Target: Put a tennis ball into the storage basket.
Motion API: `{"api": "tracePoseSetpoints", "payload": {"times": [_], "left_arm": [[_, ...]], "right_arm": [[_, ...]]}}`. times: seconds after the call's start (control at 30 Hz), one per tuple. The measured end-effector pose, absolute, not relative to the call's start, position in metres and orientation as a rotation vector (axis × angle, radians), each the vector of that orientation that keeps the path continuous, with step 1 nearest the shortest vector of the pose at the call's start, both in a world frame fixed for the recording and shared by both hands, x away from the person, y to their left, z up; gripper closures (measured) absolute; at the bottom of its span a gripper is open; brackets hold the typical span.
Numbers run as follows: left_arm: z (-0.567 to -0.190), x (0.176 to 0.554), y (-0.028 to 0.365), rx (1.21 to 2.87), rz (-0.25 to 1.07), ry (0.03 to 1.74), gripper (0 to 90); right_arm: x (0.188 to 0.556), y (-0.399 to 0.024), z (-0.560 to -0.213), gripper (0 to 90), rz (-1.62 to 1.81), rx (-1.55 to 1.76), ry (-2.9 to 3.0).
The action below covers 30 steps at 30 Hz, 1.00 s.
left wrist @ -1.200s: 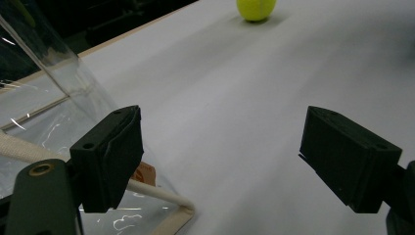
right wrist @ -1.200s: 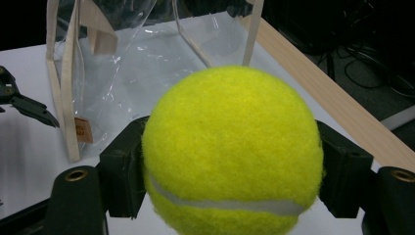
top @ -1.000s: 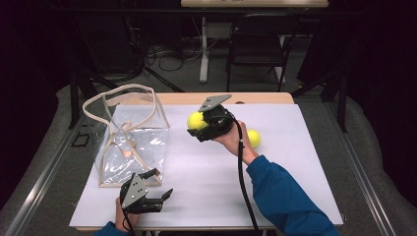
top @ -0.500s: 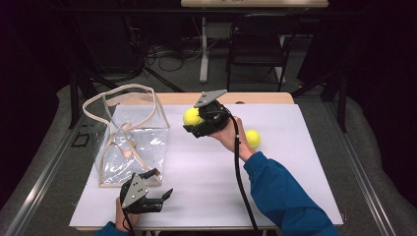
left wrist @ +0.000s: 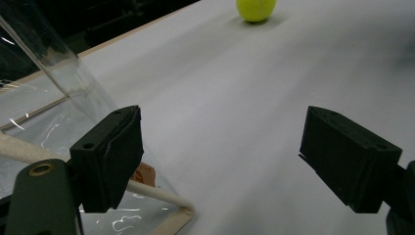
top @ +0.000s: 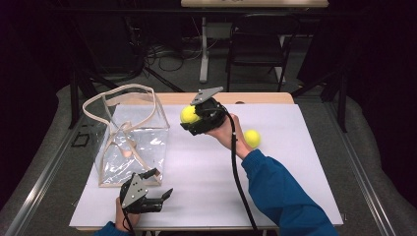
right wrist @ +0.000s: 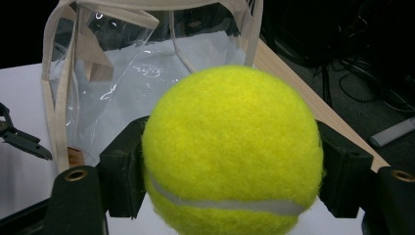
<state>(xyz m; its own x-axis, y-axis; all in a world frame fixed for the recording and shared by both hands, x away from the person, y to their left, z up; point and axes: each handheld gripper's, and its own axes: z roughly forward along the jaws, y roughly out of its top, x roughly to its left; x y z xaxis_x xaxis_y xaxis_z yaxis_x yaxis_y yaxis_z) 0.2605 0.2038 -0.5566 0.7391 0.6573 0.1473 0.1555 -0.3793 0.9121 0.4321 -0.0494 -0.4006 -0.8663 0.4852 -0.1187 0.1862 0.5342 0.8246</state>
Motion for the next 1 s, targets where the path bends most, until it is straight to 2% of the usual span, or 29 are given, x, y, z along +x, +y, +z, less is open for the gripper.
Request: {"api": "tracePoseSetpoints", "payload": {"times": [1.0], "left_arm": [[-0.557, 0.261, 0.204, 1.912, 0.604, 0.630, 15.9]], "right_arm": [[0.438, -0.031, -0.385, 26.1, 1.261, 0.513, 2.438]]}}
